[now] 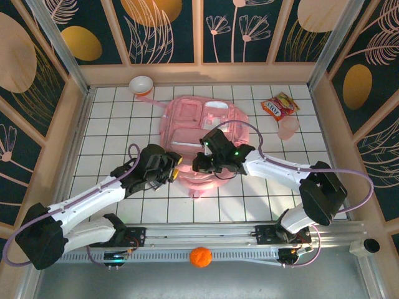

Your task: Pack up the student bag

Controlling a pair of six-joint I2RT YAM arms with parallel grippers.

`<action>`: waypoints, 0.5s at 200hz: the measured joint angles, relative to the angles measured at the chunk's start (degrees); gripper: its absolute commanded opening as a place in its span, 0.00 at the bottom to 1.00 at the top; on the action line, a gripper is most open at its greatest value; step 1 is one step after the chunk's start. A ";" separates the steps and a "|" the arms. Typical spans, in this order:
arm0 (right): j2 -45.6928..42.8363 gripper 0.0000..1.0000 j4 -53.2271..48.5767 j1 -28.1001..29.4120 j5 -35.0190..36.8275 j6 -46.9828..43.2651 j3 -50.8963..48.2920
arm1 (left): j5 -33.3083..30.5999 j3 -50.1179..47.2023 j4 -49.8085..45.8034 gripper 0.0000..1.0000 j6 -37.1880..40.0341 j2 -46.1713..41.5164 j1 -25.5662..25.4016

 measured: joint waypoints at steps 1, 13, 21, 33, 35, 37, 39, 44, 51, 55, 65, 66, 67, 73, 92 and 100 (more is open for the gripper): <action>-0.02 0.00 0.04 0.00 0.00 0.00 0.00 | 0.02 0.00 0.00 0.51 -0.09 0.00 0.00; -0.26 0.00 0.39 0.00 0.00 0.15 -0.42 | 0.15 0.00 0.11 0.51 -1.60 0.07 0.00; -0.44 0.00 0.70 0.00 0.02 0.26 -0.66 | 0.15 0.00 0.15 0.51 -2.45 0.11 0.00; -0.55 0.00 1.05 0.00 0.02 0.33 -0.92 | 0.15 0.00 0.15 0.51 -3.63 0.17 0.00; -0.57 0.00 1.14 0.00 0.02 0.33 -0.96 | 0.15 0.00 0.15 0.51 -3.78 0.17 0.00; -0.57 0.00 1.16 0.00 0.02 0.33 -0.98 | 0.15 0.00 0.15 0.51 -3.91 0.17 0.00; -0.57 0.00 1.18 0.00 0.02 0.33 -0.98 | 0.15 0.00 0.17 0.51 -4.11 0.17 0.00; -0.59 0.00 1.20 0.00 0.02 0.33 -1.01 | 0.15 0.00 0.17 0.51 -4.52 0.17 0.00; -0.61 0.00 1.22 0.00 0.02 0.33 -1.01 | 0.15 0.00 0.26 0.52 -5.14 0.17 0.00; -0.61 0.00 1.25 0.00 0.02 0.33 -1.01 | 0.13 0.00 0.31 0.52 -5.60 0.17 0.00; -0.61 0.00 1.33 0.00 0.02 0.33 -1.01 | 0.15 0.00 0.37 0.52 -6.45 0.17 0.00; -0.61 0.00 1.36 0.00 0.02 0.33 -1.01 | 0.15 0.00 0.35 0.52 -6.49 0.17 0.00; -0.61 0.00 1.36 0.00 0.02 0.33 -1.01 | 0.15 0.00 0.37 0.52 -6.54 0.17 0.00; -0.61 0.00 1.38 0.00 0.02 0.33 -1.01 | 0.15 0.00 0.35 0.52 -6.93 0.17 0.00; -0.63 0.00 1.40 0.02 0.02 0.33 -1.01 | 0.15 -0.26 0.46 0.52 -8.02 0.17 0.00; -0.66 0.00 1.44 0.02 0.02 0.33 -1.01 | 0.13 -0.39 0.52 0.51 -8.33 0.24 0.00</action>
